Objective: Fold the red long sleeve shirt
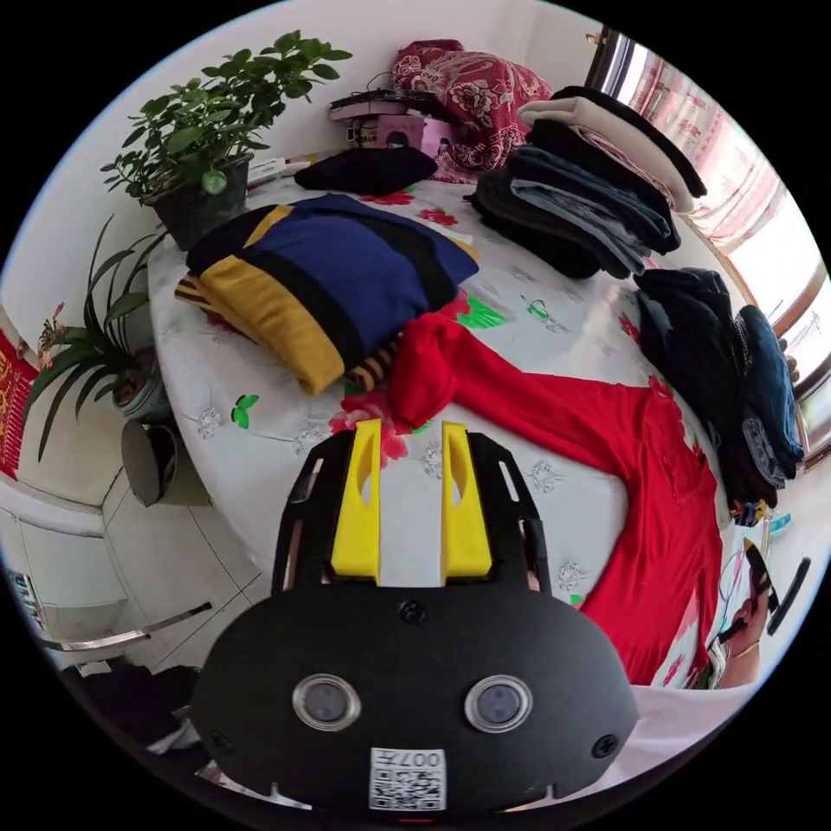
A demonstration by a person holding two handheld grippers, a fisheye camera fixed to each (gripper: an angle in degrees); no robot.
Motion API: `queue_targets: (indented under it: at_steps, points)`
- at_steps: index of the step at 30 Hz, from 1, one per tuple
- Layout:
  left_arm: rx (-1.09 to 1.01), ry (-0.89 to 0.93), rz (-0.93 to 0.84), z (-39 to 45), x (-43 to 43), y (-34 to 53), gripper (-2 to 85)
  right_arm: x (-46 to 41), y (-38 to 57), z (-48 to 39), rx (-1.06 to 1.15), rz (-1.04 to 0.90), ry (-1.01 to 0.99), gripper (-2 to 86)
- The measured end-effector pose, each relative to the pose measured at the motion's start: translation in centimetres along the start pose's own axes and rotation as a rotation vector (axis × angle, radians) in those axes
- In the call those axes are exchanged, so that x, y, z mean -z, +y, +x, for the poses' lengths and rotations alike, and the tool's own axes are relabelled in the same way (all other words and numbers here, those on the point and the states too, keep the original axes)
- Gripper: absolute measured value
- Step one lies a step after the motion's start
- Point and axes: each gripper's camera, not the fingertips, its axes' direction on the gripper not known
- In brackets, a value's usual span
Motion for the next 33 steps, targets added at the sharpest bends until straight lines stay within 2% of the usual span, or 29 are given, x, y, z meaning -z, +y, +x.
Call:
queue_targets:
  at_steps: [4,6,7,9,11,15,17,18,20,21,23,24,26,30,33]
  points:
    - [-0.050,-0.005,-0.049,0.0,-2.9,-2.6,9.9,1.1,3.2,-0.9,-0.029,-0.025,-0.024,-0.2]
    - [-0.061,-0.040,-0.078,0.3,-4.1,-3.8,5.1,1.9,4.0,-1.2,-0.032,-0.025,-0.032,-0.3]
    - [-0.055,-0.081,-0.073,0.6,-3.7,-4.5,2.4,2.5,4.4,-1.5,-0.025,-0.015,-0.029,-0.2]
    - [-0.089,-0.012,0.032,1.3,-0.8,-5.5,1.1,3.9,5.1,-1.9,-0.013,0.012,-0.004,-0.2]
    - [-0.158,0.139,0.198,2.3,4.5,-6.4,0.4,5.7,6.2,-2.2,0.000,0.054,0.035,-0.3]
    - [-0.306,0.340,0.366,5.2,11.9,-7.6,0.2,7.2,8.4,-2.3,0.004,0.083,0.006,-0.3]
    - [-0.503,0.506,0.434,9.4,16.4,-7.6,0.4,7.9,9.9,-2.7,0.002,0.101,-0.026,-0.3]
    - [-0.564,0.560,0.439,10.8,17.4,-7.4,0.5,8.0,10.2,-2.8,-0.001,0.104,-0.034,-0.3]
    - [-0.847,0.805,0.404,17.3,20.1,-5.2,2.0,8.3,11.6,-3.2,-0.020,0.113,-0.038,-0.2]
    - [-0.925,0.870,0.382,19.1,20.4,-4.3,2.6,8.4,11.9,-3.3,-0.025,0.112,-0.033,-0.2]
    - [-1.170,1.125,0.271,25.4,20.1,0.5,8.5,8.4,13.1,-3.4,-0.062,0.105,-0.003,-0.2]
    - [-1.214,1.146,0.220,26.9,19.5,1.7,10.1,8.4,13.4,-3.3,-0.074,0.101,0.000,-0.2]
    - [-1.268,1.053,0.040,30.9,16.5,6.0,12.5,8.5,14.5,-2.9,-0.135,0.081,0.008,0.0]
    - [-1.208,0.900,-0.072,31.0,11.5,9.5,11.1,8.2,16.0,-2.3,-0.207,0.044,0.038,0.8]
    - [-1.171,0.708,-0.169,30.3,7.4,10.2,11.1,7.0,16.4,-1.7,-0.262,0.004,0.060,1.8]
